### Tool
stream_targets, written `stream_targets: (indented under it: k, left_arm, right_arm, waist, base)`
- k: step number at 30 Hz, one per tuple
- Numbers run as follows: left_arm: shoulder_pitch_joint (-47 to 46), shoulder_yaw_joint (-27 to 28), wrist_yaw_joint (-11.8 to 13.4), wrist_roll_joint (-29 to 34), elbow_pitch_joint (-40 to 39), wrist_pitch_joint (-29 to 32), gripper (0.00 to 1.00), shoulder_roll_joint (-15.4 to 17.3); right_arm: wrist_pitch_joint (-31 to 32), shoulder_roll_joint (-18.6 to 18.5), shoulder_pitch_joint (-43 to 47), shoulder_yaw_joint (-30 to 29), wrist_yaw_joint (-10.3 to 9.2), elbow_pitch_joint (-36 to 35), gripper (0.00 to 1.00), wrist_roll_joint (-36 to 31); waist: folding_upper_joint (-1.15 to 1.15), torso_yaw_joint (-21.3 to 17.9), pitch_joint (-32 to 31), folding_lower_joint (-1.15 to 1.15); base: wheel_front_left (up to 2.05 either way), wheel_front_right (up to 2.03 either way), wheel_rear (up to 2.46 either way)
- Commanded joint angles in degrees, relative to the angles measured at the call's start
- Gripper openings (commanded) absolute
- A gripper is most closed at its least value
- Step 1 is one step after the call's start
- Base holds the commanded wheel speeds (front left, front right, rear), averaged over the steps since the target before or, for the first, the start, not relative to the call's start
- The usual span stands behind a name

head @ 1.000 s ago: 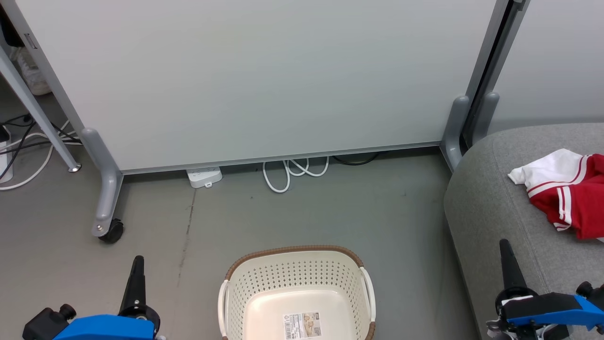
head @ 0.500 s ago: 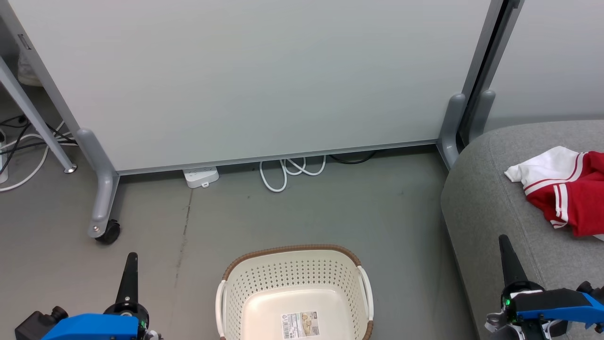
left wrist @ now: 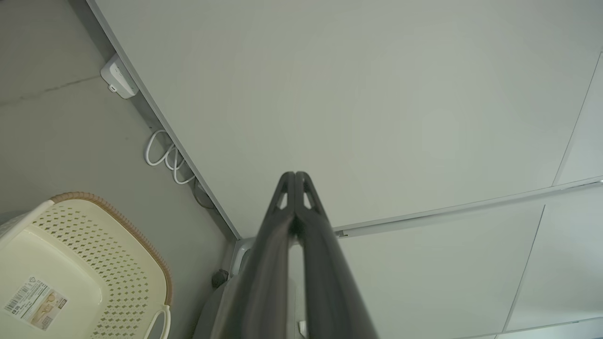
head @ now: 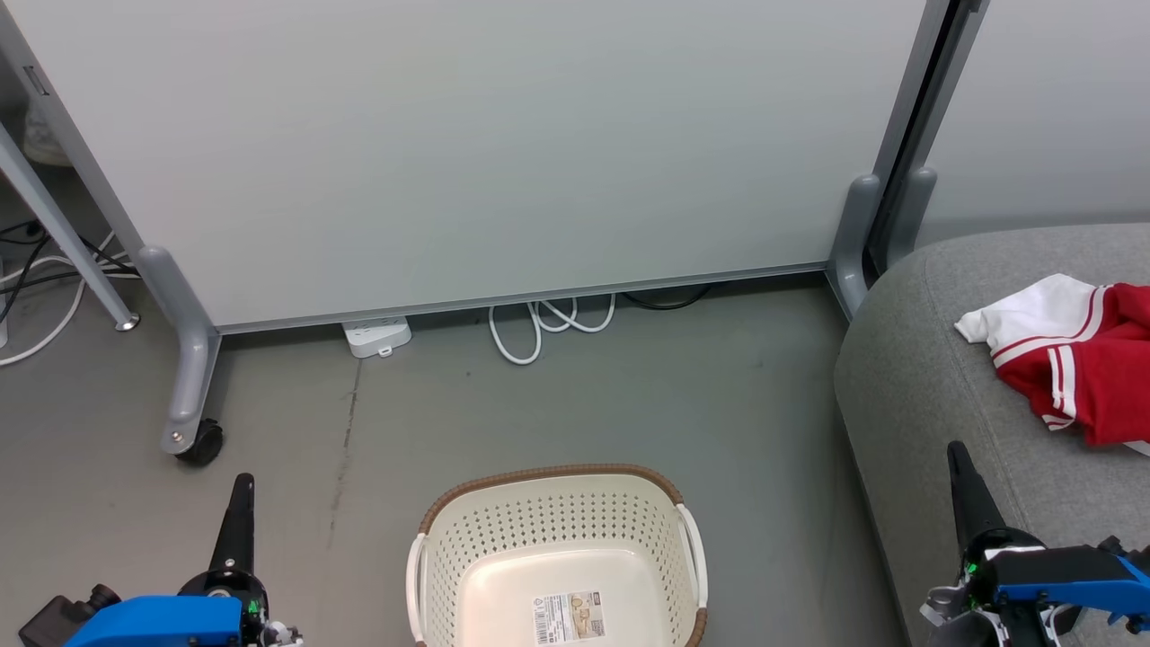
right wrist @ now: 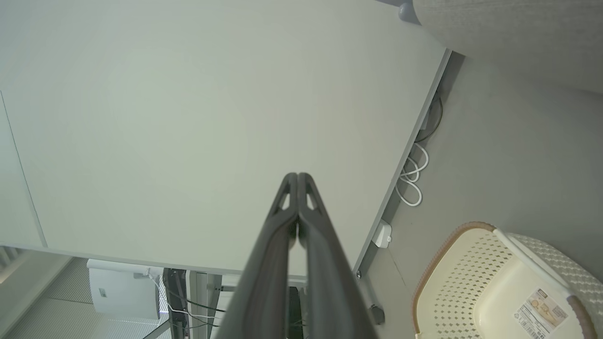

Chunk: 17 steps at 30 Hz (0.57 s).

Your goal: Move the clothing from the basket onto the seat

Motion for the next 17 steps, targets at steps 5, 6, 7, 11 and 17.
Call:
stream_targets:
  k: [5, 6, 7, 11, 17]
  left_arm:
    - [-1.0, 0.8, -0.5, -2.9, -0.6, 0.8, 0.0, 0.3]
    - [-1.0, 0.8, -0.5, -3.3, -0.6, 0.9, 0.0, 0.3]
    - [-1.0, 0.9, -0.5, -3.7, -0.7, 1.1, 0.0, 0.3]
    - [-1.0, 1.2, -0.7, -5.5, -0.8, 1.5, 0.0, 0.3]
    - [-1.0, 1.6, -0.7, -7.8, -0.9, 2.2, 0.0, 0.3]
  right_arm:
    - [0.9, 0.2, -1.3, -0.3, -0.01, -0.5, 0.0, 3.3]
    - [1.0, 0.3, -1.4, -0.3, -0.01, -0.5, 0.0, 3.7]
    - [1.2, 0.3, -1.4, -0.3, -0.01, -0.5, 0.0, 4.2]
    - [1.6, 0.4, -1.4, -0.4, -0.01, -0.5, 0.0, 6.0]
    - [2.3, 0.5, -1.5, -0.6, -0.01, -0.6, 0.0, 8.7]
  waist:
    - [0.0, -0.2, 0.1, 0.0]
    - [0.0, -0.2, 0.1, 0.0]
    - [0.0, -0.3, 0.1, 0.0]
    - [0.0, -0.4, 0.1, 0.0]
    - [0.0, -0.6, 0.2, 0.0]
  base:
    - [0.0, 0.0, 0.0]
    - [0.0, 0.0, 0.0]
    - [0.0, 0.0, 0.0]
    - [0.0, 0.0, 0.0]
    - [0.0, 0.0, 0.0]
